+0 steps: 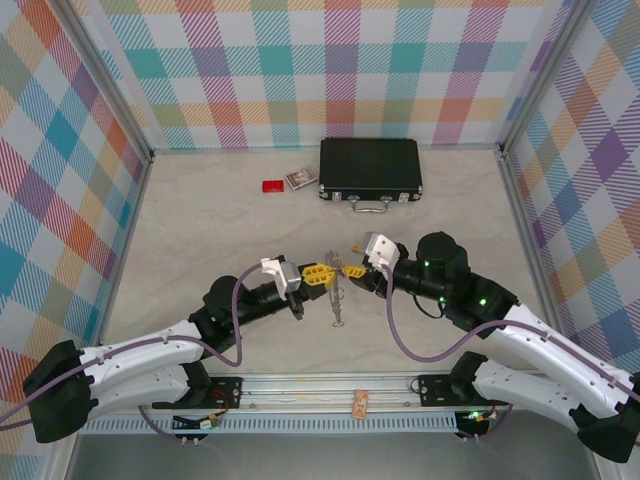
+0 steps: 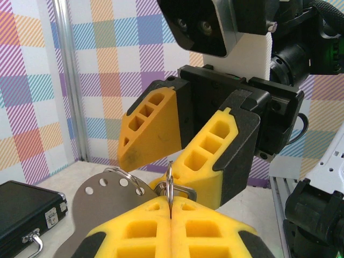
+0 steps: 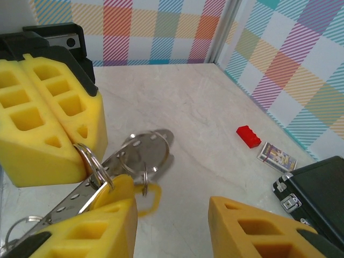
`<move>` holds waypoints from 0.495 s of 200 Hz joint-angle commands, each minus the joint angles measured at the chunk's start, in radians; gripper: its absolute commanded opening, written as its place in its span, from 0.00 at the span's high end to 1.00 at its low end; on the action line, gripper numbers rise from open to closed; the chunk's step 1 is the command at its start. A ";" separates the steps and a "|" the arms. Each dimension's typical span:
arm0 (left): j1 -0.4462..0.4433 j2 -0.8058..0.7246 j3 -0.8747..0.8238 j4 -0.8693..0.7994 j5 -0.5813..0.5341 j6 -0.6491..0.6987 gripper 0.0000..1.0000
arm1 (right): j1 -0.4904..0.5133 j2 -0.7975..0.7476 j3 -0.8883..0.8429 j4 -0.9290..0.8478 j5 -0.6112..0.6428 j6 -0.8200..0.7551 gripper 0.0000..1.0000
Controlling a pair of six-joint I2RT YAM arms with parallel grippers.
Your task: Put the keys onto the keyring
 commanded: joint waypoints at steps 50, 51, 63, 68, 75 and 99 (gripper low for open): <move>-0.008 0.009 -0.001 0.078 -0.010 -0.029 1.00 | 0.001 -0.079 -0.002 0.006 0.045 0.012 0.63; -0.008 0.010 -0.001 0.078 -0.010 -0.028 1.00 | 0.001 -0.080 -0.002 0.007 0.044 0.012 0.63; -0.007 0.014 0.000 0.077 -0.007 -0.030 1.00 | 0.002 -0.087 -0.005 0.013 0.024 0.009 0.63; -0.006 0.014 0.000 0.076 -0.005 -0.031 1.00 | 0.001 -0.088 -0.006 0.017 0.015 0.007 0.63; -0.006 0.015 0.001 0.077 -0.005 -0.031 1.00 | 0.001 -0.086 -0.004 0.022 -0.005 0.006 0.63; -0.005 0.014 0.005 0.074 0.002 -0.036 1.00 | 0.001 -0.056 0.014 0.024 -0.062 -0.004 0.63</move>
